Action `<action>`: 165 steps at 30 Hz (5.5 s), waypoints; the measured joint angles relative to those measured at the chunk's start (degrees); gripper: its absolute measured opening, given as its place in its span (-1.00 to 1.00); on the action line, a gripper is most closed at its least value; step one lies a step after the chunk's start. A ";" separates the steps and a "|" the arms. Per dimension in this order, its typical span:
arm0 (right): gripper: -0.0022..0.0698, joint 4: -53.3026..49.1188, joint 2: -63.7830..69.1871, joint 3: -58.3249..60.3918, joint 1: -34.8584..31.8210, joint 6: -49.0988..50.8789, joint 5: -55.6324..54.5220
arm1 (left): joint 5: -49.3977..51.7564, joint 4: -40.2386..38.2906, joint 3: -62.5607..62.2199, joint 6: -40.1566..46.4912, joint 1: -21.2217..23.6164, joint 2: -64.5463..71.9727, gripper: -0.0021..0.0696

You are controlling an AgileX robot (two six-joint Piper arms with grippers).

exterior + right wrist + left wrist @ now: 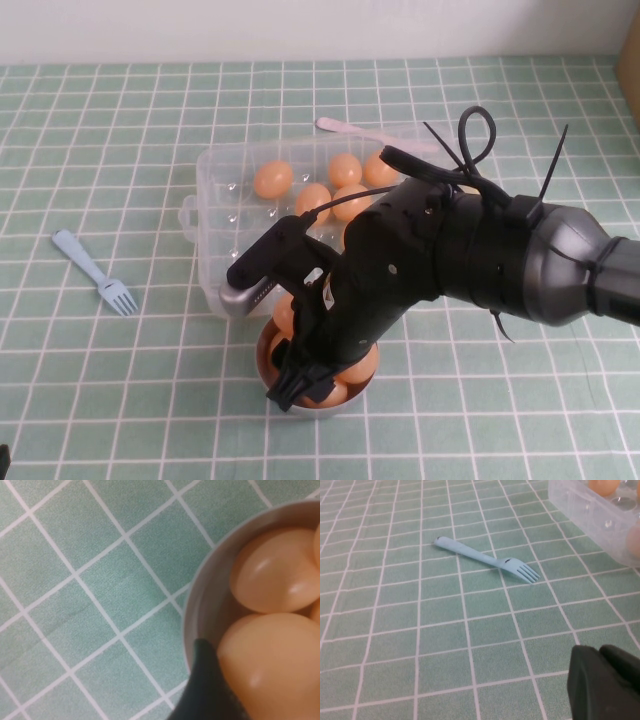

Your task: Take an egg out of the egg box

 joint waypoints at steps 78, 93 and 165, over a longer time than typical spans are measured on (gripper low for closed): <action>-0.92 -2.37 -19.19 -2.23 0.00 0.21 24.29 | 0.00 0.00 0.00 0.00 0.00 0.00 -0.95; -0.98 -1.10 -35.39 9.21 0.00 0.85 24.91 | 0.00 0.00 0.00 0.00 0.00 0.00 -0.95; -0.99 18.95 -106.33 82.41 -44.68 -22.30 -24.20 | 0.00 0.00 0.00 0.00 0.00 0.00 -0.95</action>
